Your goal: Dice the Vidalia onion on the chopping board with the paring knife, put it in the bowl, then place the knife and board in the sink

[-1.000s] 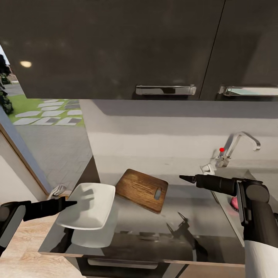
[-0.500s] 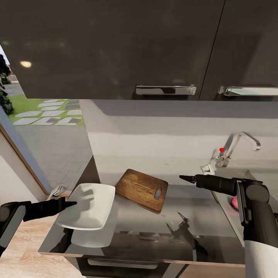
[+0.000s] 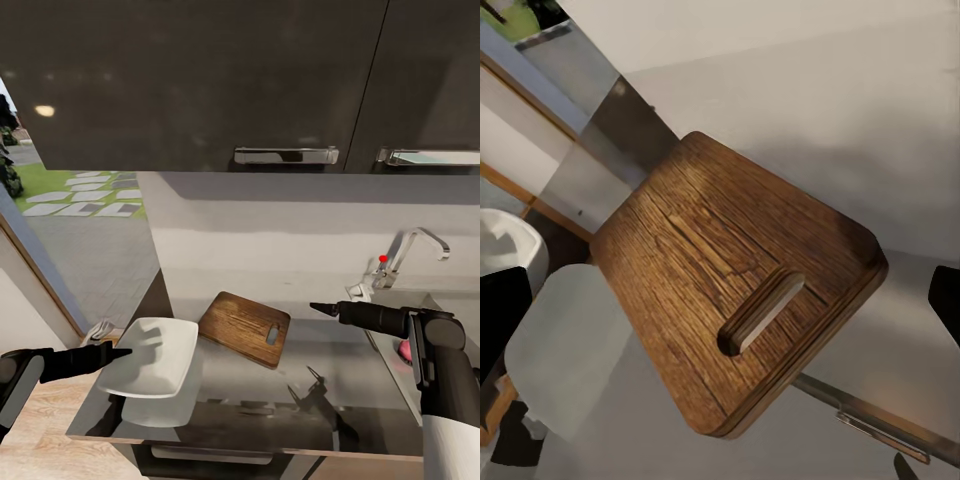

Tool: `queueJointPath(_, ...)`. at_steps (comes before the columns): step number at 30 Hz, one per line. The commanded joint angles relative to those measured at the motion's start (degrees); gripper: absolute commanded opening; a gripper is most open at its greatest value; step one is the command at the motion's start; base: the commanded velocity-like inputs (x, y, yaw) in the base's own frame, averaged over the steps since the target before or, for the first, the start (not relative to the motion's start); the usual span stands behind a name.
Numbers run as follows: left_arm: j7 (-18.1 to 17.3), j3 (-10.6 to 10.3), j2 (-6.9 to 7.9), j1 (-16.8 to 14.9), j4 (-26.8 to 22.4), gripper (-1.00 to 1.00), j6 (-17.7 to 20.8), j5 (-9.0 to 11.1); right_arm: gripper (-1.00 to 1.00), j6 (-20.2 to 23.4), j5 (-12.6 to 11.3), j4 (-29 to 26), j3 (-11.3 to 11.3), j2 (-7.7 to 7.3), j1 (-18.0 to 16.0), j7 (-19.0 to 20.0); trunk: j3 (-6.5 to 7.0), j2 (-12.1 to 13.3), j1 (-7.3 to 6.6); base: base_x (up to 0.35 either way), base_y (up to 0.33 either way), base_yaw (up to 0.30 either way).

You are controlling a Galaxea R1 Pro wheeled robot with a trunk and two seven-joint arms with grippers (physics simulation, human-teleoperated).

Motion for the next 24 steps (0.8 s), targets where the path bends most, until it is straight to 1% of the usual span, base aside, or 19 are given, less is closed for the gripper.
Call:
queueJointPath(1,-0.1,0.1,-0.04,-0.1,0.0,1.0,0.3,0.0,1.0,0.4,0.6,0.0,-0.1,0.0,-0.1,0.6,-0.12,-0.1,0.04,0.0,0.0,0.0)
queueJointPath(3,0.8,0.1,-0.11,-0.1,-0.1,1.0,0.2,0.0,1.0,0.4,0.6,0.0,-0.1,-0.01,-0.1,0.6,-0.12,-0.1,0.04,0.0,0.0,0.0)
queueJointPath(7,1.4,0.1,-0.14,-0.1,-0.1,1.0,0.2,0.0,1.0,0.4,0.6,0.0,-0.1,-0.02,-0.1,0.6,-0.12,-0.1,0.04,0.0,0.0,0.0)
queueJointPath(17,1.6,0.1,-0.09,-0.1,0.0,1.0,0.3,0.0,1.0,0.4,0.6,0.0,-0.1,0.02,-0.1,0.6,-0.12,-0.1,0.04,0.0,0.0,0.0)
queueJointPath(24,1.4,0.6,0.37,-0.1,-0.2,1.0,0.3,0.0,1.0,0.4,0.6,0.0,-0.1,-0.05,-0.1,0.6,-0.12,-0.1,0.04,0.0,0.0,0.0)
